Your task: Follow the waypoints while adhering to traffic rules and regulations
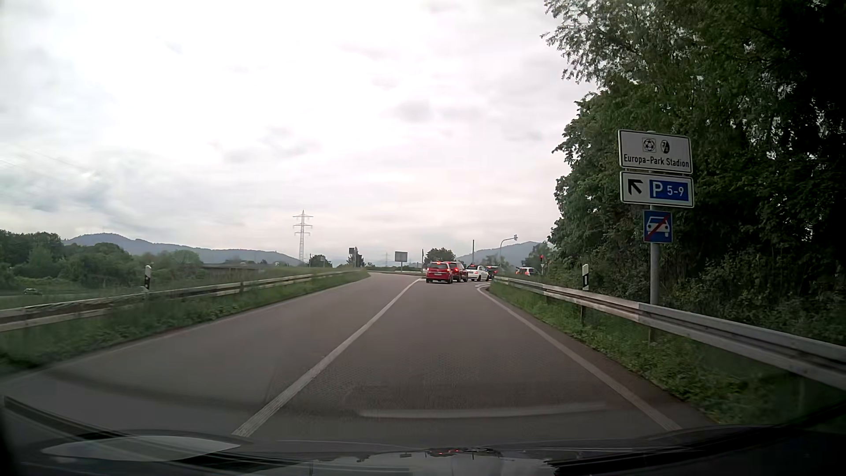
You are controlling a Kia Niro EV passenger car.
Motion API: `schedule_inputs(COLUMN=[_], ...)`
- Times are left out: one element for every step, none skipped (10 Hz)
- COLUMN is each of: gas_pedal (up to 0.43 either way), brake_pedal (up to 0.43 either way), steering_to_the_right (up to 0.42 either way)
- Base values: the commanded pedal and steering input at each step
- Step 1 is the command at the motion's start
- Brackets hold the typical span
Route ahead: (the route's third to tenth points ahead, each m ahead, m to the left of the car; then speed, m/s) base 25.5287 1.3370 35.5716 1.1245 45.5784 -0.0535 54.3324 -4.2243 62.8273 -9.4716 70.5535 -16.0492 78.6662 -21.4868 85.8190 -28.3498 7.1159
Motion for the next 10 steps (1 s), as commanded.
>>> schedule_inputs(gas_pedal=[0.000, 0.000, 0.000, 0.000, 0.000, 0.000, 0.000, 0.000, 0.000, 0.000], brake_pedal=[0.000, 0.000, 0.000, 0.000, 0.000, 0.000, 0.000, 0.000, 0.000, 0.000], steering_to_the_right=[-0.006, -0.006, -0.006, -0.006, -0.005, -0.004, -0.004, -0.003, -0.002, 0.000])
